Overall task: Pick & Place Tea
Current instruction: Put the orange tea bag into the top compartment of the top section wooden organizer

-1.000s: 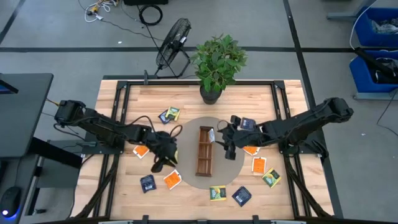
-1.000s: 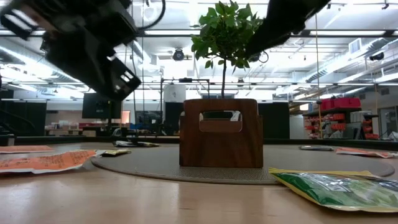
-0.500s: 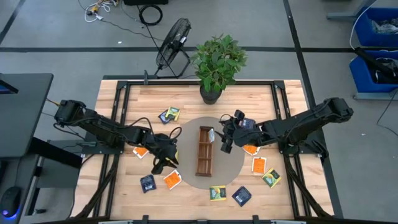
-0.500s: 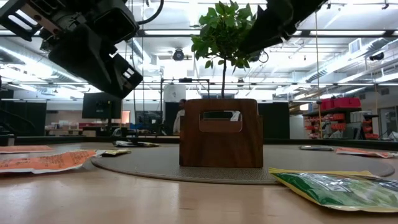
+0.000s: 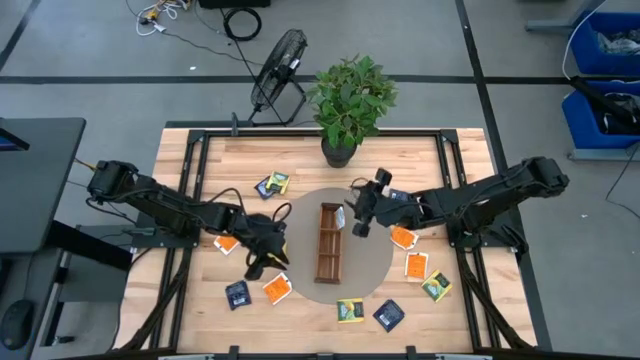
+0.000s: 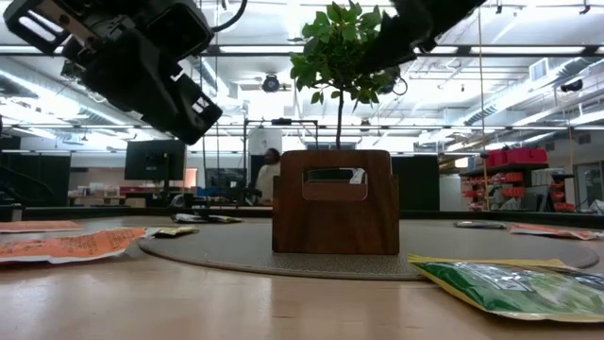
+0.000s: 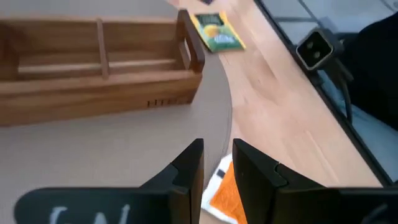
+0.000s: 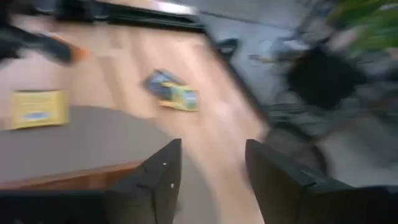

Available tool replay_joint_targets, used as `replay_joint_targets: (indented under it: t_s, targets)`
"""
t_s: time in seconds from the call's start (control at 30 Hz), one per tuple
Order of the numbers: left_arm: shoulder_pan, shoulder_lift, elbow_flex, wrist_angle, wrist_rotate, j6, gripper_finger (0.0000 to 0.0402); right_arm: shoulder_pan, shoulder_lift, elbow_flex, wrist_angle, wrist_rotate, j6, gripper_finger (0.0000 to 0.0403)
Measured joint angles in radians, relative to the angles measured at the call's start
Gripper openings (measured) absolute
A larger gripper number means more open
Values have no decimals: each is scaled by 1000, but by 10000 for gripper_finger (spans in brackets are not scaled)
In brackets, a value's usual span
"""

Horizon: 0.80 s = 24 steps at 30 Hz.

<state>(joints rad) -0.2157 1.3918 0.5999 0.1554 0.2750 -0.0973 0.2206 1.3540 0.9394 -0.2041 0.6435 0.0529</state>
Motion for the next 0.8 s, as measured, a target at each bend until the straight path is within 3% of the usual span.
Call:
replay_joint_targets:
  t_s: [0.17,0.27,0.6,0.8]
  targets:
    - [-30,4,0,-63,-18,6,87,14,2,-2,-88,-250,25,173]
    - [-71,26,0,-84,-79,61,87,32,2,-2,-81,-340,46,173]
    - [-113,104,1,-51,-216,87,94,56,3,-21,-104,-349,154,173]
    - [-150,159,40,-51,-205,135,146,64,3,-88,-43,-349,191,174]
